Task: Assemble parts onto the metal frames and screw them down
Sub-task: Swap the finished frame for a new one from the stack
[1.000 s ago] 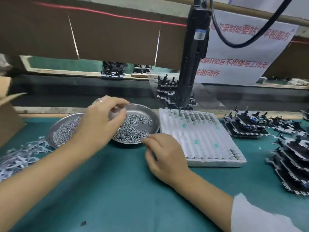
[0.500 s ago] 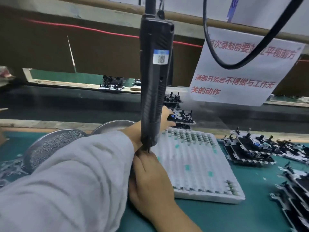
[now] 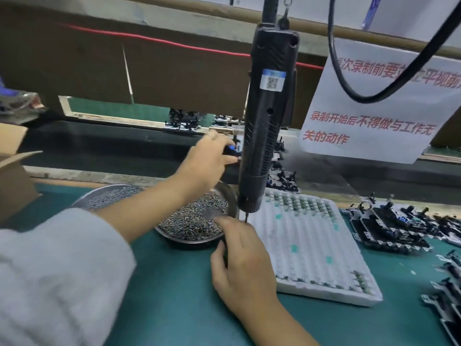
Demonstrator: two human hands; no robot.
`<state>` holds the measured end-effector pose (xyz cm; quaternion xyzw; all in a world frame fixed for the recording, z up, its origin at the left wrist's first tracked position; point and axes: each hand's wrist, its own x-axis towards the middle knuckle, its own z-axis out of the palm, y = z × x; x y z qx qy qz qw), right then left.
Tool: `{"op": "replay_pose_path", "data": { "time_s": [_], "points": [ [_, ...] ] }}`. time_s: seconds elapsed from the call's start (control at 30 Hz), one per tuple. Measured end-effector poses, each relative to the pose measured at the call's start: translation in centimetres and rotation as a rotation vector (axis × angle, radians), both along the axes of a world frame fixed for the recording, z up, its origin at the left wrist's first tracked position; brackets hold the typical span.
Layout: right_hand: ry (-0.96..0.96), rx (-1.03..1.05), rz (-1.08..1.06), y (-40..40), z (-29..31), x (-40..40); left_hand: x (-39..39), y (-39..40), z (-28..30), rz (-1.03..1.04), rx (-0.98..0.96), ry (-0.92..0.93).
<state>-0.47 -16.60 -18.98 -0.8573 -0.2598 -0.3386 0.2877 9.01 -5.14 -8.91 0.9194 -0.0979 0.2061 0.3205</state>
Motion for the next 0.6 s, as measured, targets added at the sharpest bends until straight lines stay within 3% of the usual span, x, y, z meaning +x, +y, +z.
{"op": "replay_pose_path", "data": {
  "time_s": [0.1, 0.23, 0.4, 0.6],
  "points": [
    [-0.022, -0.024, -0.035, 0.2, 0.0, -0.1, -2.5, 5.2, 0.3, 0.087, 0.042, -0.004],
    [-0.062, 0.021, -0.055, 0.3, 0.0, -0.2, -7.9, 9.9, 0.3, 0.052, 0.147, -0.038],
    [-0.047, 0.228, 0.153, -0.3, 0.1, -1.0, -15.6, 11.5, -1.4, -0.014, 0.24, 0.0],
    [-0.116, -0.068, 0.451, 0.3, 0.2, -2.9, -20.8, 11.5, -6.3, -0.019, 0.262, 0.03]
  ]
}}
